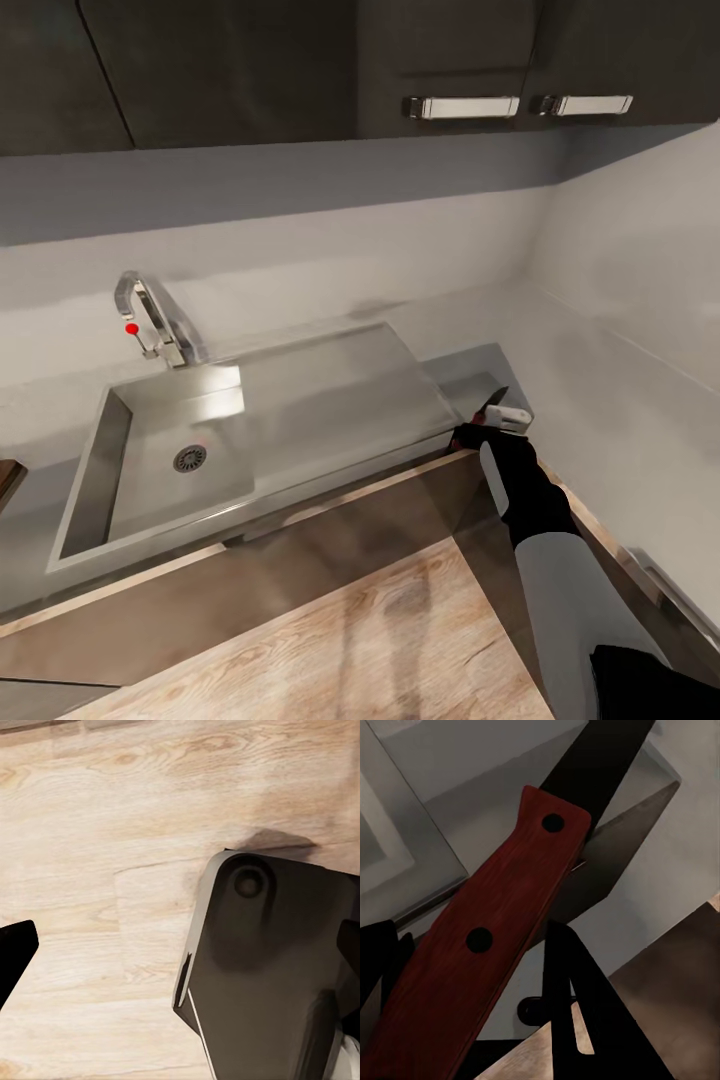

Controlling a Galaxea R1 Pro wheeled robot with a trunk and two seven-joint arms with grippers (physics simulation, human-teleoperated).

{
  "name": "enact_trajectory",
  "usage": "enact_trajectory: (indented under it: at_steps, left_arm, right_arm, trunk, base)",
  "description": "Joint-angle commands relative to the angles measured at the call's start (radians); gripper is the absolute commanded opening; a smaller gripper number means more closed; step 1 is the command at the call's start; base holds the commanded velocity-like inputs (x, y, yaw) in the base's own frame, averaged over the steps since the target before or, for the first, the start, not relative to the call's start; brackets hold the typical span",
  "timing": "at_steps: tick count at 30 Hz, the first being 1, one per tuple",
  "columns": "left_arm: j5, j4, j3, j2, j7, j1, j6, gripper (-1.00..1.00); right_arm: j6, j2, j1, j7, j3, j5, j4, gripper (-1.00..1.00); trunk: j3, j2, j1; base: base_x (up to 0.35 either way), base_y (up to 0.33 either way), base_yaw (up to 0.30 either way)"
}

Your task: In the kitchen, take the Vidalia onion out of the sink, dice it on the chopping board with the paring knife, put the diced onion into the bowl on the countertop, then place both the paring knife and the chopping board into the sink.

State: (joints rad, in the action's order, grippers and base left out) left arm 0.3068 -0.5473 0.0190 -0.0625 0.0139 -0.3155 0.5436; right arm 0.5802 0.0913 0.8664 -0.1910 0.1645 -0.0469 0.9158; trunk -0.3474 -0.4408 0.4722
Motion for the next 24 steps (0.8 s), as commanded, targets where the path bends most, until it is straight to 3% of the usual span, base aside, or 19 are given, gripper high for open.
enact_trajectory:
  at_steps: [1,24]
  left_arm:
    - [0.003,-0.002,0.002,0.0,0.001,-0.001,0.001,1.0]
    - [0.003,-0.002,0.002,0.0,0.001,-0.001,0.001,1.0]
  right_arm:
    - [0.012,0.001,0.0,0.001,0.003,-0.015,-0.028,-1.0]
    - [0.012,0.001,0.0,0.001,0.003,-0.015,-0.026,-1.0]
  trunk:
    - [0.0,-0.001,0.001]
    - [0.036,-0.001,0.001]
  base:
    - [0.0,0.0,0.0]
    - [0.0,0.0,0.0]
